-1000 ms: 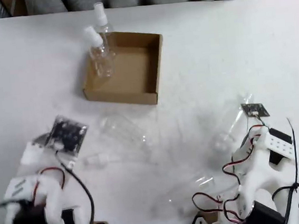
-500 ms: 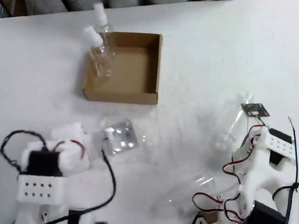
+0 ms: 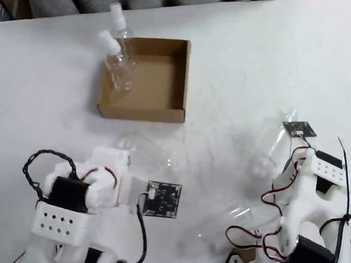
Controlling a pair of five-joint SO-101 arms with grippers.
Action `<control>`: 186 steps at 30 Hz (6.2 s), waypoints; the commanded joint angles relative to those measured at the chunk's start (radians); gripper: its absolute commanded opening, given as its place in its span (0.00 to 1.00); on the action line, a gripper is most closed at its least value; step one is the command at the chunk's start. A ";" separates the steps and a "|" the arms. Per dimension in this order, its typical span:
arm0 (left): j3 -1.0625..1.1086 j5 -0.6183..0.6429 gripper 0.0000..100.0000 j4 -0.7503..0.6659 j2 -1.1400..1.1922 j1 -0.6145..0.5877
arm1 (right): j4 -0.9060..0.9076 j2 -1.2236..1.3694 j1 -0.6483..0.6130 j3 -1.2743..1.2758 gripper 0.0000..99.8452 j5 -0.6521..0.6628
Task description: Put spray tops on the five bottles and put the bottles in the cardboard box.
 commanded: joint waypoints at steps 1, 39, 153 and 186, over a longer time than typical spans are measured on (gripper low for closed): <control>-0.002 -0.109 0.27 -0.061 0.012 0.013 | -0.028 0.001 -0.010 -0.014 0.02 0.005; -0.457 -0.158 0.24 -0.221 0.854 0.216 | -0.039 -0.004 -0.039 -0.012 0.02 0.005; -0.405 0.727 0.24 -0.582 1.070 0.074 | -0.048 0.002 -0.038 -0.012 0.02 0.006; -0.440 0.565 0.35 -0.526 1.078 -0.027 | -0.045 -0.001 -0.038 -0.008 0.02 0.044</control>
